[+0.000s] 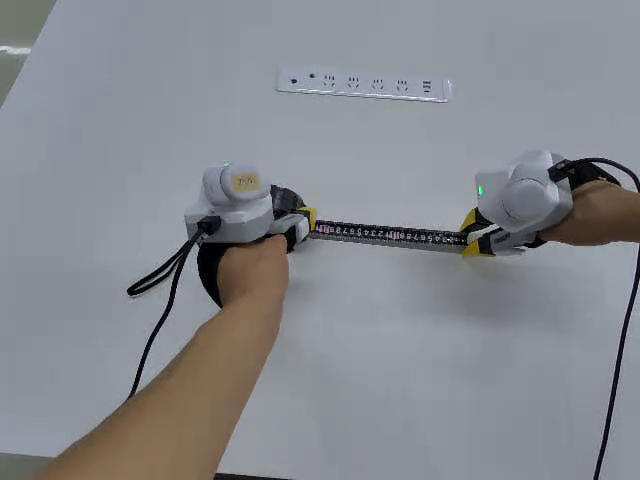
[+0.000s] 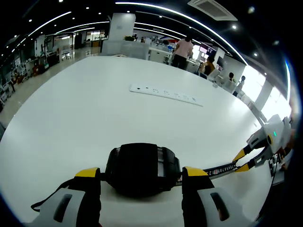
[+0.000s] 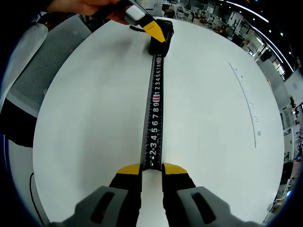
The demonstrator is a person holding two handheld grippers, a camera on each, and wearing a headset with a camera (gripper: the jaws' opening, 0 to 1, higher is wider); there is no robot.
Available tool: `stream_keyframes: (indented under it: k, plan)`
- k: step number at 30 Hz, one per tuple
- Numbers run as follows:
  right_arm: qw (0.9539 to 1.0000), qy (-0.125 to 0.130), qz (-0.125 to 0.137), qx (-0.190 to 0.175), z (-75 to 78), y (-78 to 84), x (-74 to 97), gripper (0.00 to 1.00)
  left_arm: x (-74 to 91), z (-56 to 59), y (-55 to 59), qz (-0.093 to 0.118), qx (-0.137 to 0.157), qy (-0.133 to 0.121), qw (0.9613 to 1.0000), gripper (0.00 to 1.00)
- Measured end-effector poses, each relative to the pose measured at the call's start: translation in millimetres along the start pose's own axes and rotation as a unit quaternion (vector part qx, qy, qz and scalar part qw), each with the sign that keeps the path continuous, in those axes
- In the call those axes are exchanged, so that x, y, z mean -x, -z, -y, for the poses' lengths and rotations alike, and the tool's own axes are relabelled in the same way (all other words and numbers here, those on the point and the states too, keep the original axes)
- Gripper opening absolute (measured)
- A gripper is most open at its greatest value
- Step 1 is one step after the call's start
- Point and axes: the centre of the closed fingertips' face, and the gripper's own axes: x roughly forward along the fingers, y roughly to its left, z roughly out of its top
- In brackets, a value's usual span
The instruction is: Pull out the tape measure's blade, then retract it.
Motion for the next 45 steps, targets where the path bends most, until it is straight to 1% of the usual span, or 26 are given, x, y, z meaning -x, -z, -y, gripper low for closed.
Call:
stream_keyframes:
  k: [4, 9, 18, 27, 36, 37, 38, 45]
  plan:
    - [1.0, -0.002, 0.0, 0.0, -0.3, -0.3, 0.1, 0.15, 0.0, -0.5, 1.2, 0.0, -0.001, 0.0, 1.0, 0.65]
    - [1.0, -0.005, 0.0, 0.0, -0.8, -0.6, 0.4, 0.15, -0.2, 2.7, 0.3, 0.003, -0.004, 0.005, 1.0, 0.61]
    - [0.9999, -0.008, 0.004, -0.006, -0.9, -0.3, 0.3, 0.15, -0.8, 2.4, 1.8, 0.004, 0.0, 0.004, 1.0, 0.61]
    - [0.9999, -0.013, 0.001, 0.003, -2.2, -0.6, 0.3, 0.14, -0.7, 2.3, 1.3, 0.013, -0.007, 0.005, 0.9999, 0.6]
    - [0.9999, -0.015, 0.0, 0.004, -2.6, -0.7, 0.4, 0.14, -0.6, 2.0, 1.0, 0.015, -0.012, 0.006, 0.9998, 0.59]
    - [0.9999, -0.016, 0.004, -0.004, -3.1, -5.8, -1.3, 0.14, -0.4, 2.1, 0.7, 0.019, -0.016, 0.007, 0.9997, 0.59]
    - [0.9999, -0.015, 0.004, -0.004, -2.6, -7.1, -1.9, 0.14, -0.4, 1.9, 0.7, 0.019, -0.016, 0.008, 0.9997, 0.59]
    - [0.9997, -0.016, 0.003, -0.019, 0.6, -11.2, -4.7, 0.14, -0.8, 1.8, 0.8, 0.02, -0.019, 0.01, 0.9996, 0.58]
